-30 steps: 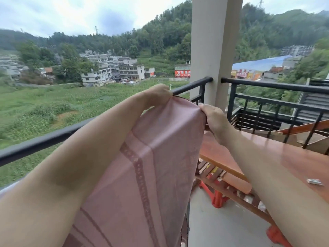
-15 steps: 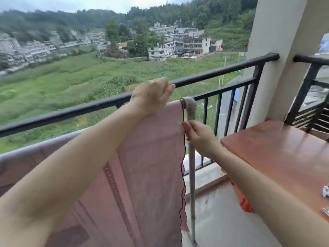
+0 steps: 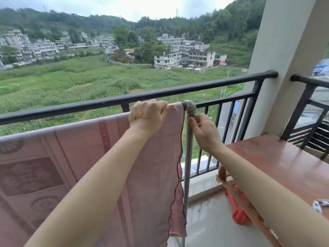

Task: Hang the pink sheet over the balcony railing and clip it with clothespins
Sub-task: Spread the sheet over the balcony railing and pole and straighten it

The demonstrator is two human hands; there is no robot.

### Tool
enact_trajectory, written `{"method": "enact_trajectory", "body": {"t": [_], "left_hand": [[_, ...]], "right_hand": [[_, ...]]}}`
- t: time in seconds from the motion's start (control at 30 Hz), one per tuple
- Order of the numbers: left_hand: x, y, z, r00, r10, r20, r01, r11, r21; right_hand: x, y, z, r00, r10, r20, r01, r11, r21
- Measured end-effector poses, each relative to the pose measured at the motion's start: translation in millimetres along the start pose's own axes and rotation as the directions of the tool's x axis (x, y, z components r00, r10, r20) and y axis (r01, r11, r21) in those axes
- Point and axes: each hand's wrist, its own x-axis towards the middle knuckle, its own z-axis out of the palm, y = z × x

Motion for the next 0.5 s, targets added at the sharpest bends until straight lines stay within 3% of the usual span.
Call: {"method": "enact_trajectory", "body": {"t": [0.07,0.17,0.23,0.4,0.43,0.5], "left_hand": [[-0.5,1.0,-1.5,1.000,-0.007,-0.024,0.007,1.000,0.016],[-1.3,6.7,4.0,0.995,-0.042,-0.087,0.048,0.997,0.068],[-1.6,11.0,14.0,0.982,-0.061,-0.180,0.086,0.987,0.134],[-1.2,7.4,33.8,0.902,0.009,-0.431,0.119,0.956,0.269],[-1.0,8.6,35.7,0.884,0.013,-0.466,0.135,0.950,0.282],[-2.0,16.8,40.8,0.847,-0.025,-0.530,0.208,0.935,0.289]], "right_hand": [[5.4,1.0,0.7,0.993,0.112,-0.032,-0.104,0.976,0.192],[16.3,1.4,6.2,0.967,0.203,0.156,-0.255,0.801,0.541],[28.8,9.0,12.3,0.938,0.178,0.297,-0.335,0.679,0.653],[66.6,44.7,37.3,0.796,-0.109,0.595,-0.527,0.358,0.771],[73.2,51.7,41.6,0.738,-0.185,0.649,-0.576,0.327,0.749],[85.7,64.7,49.9,0.598,-0.350,0.721,-0.621,0.366,0.693]]}}
